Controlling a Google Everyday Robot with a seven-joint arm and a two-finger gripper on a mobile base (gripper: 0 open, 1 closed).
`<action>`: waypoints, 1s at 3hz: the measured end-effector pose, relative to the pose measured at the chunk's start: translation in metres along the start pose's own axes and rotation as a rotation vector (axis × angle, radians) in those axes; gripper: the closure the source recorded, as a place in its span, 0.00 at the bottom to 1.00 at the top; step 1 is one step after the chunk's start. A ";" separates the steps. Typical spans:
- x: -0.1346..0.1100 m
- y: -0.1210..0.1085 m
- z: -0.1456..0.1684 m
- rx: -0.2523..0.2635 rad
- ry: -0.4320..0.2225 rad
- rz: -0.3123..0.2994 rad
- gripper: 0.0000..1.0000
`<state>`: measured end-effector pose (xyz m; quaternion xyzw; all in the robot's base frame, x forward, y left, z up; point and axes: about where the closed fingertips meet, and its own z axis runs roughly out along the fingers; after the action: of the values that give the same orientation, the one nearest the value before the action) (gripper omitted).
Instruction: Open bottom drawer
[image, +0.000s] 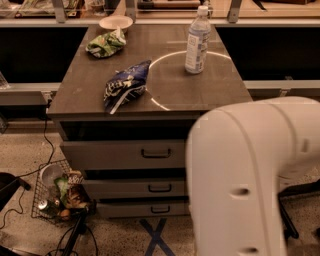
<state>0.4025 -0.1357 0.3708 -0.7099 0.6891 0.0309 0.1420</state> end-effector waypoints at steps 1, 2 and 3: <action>-0.032 0.013 0.041 0.030 -0.089 -0.024 0.00; -0.047 0.026 0.055 0.063 -0.154 -0.018 0.00; -0.060 0.030 0.067 0.101 -0.164 -0.009 0.00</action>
Offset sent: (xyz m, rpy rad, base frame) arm -0.0401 0.0820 -0.0626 0.2334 -0.1053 0.0199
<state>0.3800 -0.0617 0.3162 -0.7000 0.6727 0.0537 0.2337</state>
